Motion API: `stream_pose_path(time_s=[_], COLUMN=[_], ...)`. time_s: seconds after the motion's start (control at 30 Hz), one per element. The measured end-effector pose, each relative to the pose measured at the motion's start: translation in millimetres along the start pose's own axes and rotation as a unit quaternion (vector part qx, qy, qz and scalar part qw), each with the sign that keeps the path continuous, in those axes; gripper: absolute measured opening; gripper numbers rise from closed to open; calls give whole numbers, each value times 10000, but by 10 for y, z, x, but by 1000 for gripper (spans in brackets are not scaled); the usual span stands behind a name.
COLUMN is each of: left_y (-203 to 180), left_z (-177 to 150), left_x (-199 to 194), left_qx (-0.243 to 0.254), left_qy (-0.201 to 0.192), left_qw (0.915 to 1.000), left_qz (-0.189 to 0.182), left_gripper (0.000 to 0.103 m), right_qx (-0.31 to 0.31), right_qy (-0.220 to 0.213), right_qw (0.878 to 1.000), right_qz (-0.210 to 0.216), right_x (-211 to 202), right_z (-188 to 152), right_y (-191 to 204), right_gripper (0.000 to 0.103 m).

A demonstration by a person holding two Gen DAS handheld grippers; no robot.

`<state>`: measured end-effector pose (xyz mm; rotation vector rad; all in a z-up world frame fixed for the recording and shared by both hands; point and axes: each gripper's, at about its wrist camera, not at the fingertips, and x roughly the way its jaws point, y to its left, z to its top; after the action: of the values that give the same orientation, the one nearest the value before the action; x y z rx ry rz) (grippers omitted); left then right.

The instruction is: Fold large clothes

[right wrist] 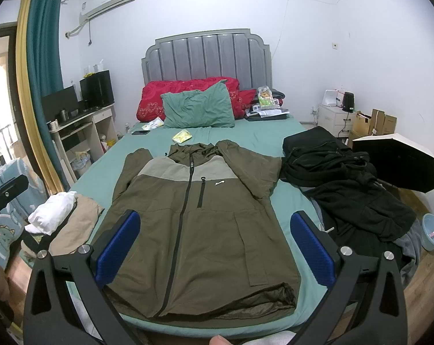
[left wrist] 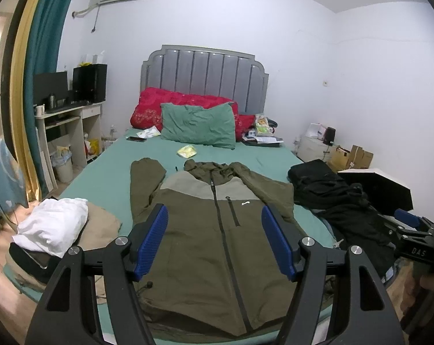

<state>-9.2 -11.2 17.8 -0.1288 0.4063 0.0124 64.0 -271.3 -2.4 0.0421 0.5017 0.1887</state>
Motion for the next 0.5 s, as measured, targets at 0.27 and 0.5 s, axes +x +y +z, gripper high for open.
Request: stream_pose_path(time_s=[0.27, 0.5], left_y=[22, 18], left_z=[-60, -54], left_x=[19, 11], left_qx=[42, 49], left_qy=[-11, -25], left_qw=[10000, 10000], left_qz=[18, 30], left_gripper=[71, 71], right_qx=[-7, 2], right_qy=[9, 11], right_qw=[10000, 10000], right_qz=[-7, 1], right_x=[-11, -16], right_z=[-8, -3], right_y=[7, -1], right_gripper=[103, 103])
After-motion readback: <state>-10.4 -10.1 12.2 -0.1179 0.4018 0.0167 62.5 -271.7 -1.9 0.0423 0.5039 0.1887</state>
